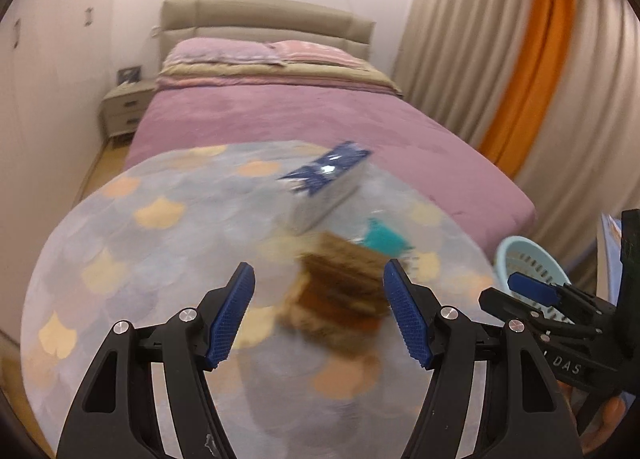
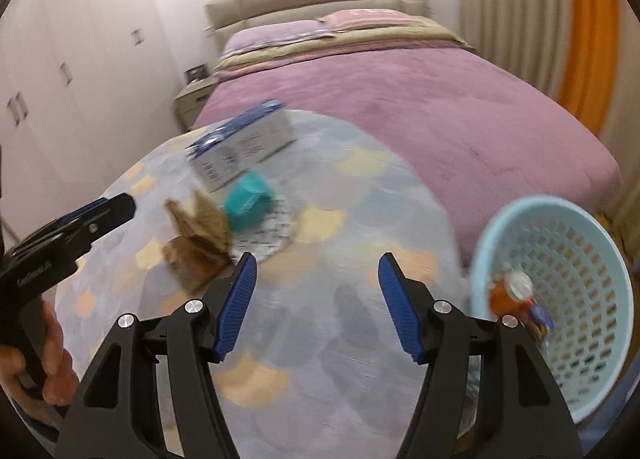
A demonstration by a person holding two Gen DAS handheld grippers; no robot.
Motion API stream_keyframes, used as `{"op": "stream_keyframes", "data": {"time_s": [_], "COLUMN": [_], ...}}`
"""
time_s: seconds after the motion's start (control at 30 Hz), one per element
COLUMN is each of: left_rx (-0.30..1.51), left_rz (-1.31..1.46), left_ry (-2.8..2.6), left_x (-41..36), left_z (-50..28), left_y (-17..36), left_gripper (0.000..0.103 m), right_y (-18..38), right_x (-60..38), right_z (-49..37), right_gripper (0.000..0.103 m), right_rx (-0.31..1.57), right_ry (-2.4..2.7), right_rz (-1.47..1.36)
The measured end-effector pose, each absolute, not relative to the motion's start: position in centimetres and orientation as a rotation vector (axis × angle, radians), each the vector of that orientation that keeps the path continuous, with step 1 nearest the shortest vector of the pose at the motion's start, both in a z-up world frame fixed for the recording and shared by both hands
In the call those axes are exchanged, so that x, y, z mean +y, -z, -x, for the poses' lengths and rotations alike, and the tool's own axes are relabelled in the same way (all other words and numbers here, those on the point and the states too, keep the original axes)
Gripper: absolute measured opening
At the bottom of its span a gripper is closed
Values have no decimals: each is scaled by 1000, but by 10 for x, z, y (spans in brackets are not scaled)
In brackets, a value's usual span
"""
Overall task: Collect trash
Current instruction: 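Grasp the brown paper bag with the right tool while the left tool approaches the table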
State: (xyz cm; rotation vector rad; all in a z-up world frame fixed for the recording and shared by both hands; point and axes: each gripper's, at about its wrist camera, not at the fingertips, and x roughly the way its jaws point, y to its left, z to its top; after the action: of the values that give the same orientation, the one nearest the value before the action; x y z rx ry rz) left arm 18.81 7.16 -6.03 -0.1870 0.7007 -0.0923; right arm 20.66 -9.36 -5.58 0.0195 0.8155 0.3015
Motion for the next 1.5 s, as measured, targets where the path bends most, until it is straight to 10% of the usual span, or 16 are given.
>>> {"op": "stream_keyframes", "data": {"time_s": [0.27, 0.57, 1.03, 1.17, 1.5], "left_rx": [746, 761, 776, 773, 775], "left_rz": [250, 294, 356, 368, 372], "left_ry": [85, 118, 137, 122, 85], "left_x": [94, 100, 107, 117, 135], "left_z": [-186, -188, -183, -180, -182], "left_y": [78, 87, 98, 99, 112], "left_gripper": [64, 64, 64, 64, 64], "right_y": [63, 73, 70, 69, 77], "right_x": [-44, -35, -22, -25, -23], "right_z": [-229, -249, -218, -218, -236], "right_gripper": [58, 29, 29, 77, 79], "right_rx": [836, 895, 896, 893, 837], "right_ry": [-393, -482, -580, -584, -480], "right_rz": [37, -59, -48, -71, 32]}}
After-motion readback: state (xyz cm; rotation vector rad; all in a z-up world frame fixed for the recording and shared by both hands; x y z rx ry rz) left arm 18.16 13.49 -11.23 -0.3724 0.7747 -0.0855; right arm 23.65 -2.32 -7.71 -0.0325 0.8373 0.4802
